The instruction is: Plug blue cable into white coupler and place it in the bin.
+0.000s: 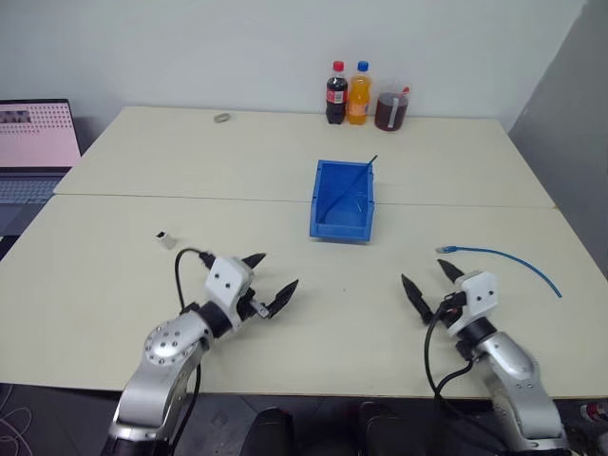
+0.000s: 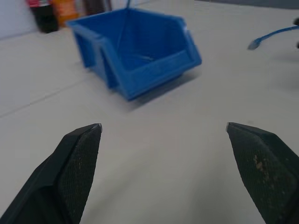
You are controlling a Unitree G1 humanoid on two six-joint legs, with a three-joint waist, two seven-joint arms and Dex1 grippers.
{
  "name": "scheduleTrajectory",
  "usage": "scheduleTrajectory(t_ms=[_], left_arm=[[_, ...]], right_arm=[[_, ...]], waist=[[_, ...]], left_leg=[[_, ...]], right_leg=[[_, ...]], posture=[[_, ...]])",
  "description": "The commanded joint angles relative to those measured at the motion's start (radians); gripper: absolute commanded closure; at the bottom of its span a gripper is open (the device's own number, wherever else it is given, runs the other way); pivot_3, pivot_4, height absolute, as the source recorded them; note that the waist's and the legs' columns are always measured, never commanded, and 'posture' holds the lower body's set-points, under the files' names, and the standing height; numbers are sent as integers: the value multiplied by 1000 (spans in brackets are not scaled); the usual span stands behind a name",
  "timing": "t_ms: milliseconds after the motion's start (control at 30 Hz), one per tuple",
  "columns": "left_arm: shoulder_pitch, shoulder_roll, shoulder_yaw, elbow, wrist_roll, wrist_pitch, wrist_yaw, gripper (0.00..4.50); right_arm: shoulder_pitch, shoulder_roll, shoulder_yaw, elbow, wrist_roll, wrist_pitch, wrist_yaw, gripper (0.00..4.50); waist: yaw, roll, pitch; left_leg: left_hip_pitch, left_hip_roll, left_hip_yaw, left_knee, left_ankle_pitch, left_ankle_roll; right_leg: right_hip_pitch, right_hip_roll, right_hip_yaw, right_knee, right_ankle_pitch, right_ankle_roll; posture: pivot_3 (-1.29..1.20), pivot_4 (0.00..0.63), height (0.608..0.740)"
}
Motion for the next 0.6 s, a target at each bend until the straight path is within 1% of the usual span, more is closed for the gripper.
scheduleTrajectory(t_ms=[33, 133, 200, 233, 300, 367, 467, 533, 600], left_arm=[[-145, 39, -60, 7, -47, 97, -112, 0], [-225, 72, -119, 21, -45, 129, -189, 0], [-262, 76, -143, 31, -39, 133, -216, 0], [-291, 66, -166, 43, -27, 125, -227, 0], [-331, 44, -199, 64, -7, 110, -234, 0], [-354, 28, -217, 79, 3, 103, -236, 0], [-364, 21, -224, 87, 7, 102, -241, 0], [-376, 16, -241, 92, 16, 93, -252, 0], [-385, 12, -254, 96, 27, 83, -259, 0]], right_arm=[[-57, -123, -134, 11, 88, 104, 74, 42], [-135, -242, -184, 131, 123, 196, 155, 42], [-191, -315, -189, 234, 114, 227, 200, 42], [-255, -377, -157, 356, 76, 226, 254, 42], [-374, -448, -105, 559, 24, 217, 327, 42], [-482, -472, -65, 722, -15, 206, 354, 42], [-557, -478, -38, 842, -48, 177, 395, 42], [-668, -479, 9, 1011, -101, 169, 421, 42], [-744, -481, 62, 1137, -154, 154, 470, 42]], waist=[[-2, 0, 0], [-13, 1, -1], [-15, 2, 0], [-15, 2, 0], [-15, 2, 2], [-13, 4, 3], [-13, 3, 2], [-14, 4, 3], [-14, 5, 3]], left_leg=[[1, 0, 1, 0, 0, 0], [2, -1, 2, -1, 0, 0], [2, -1, 2, -1, 0, 0], [2, -1, 2, -2, 0, 0], [2, -1, 2, -1, 0, 0], [2, -5, 4, -1, 1, 2], [2, -4, 3, -1, 1, 2], [2, -4, 2, -1, 1, 2], [1, -3, 2, -1, 1, 2]], right_leg=[[0, 0, 0, 0, 0, 0], [1, 2, 1, -1, 0, 0], [0, 2, 2, -1, 0, 0], [0, 2, 2, -1, 0, -1], [0, 3, 2, -1, 0, -1], [0, 2, 3, -1, 1, 0], [0, 2, 3, -1, 1, -1], [0, 2, 4, -1, 1, -1], [0, 2, 4, -1, 1, -2]], posture=[[0, 150, 740], [0, 150, 740], [0, 150, 740], [0, 150, 740], [0, 150, 740], [0, 150, 740], [0, 150, 740], [0, 150, 740], [0, 150, 740]])
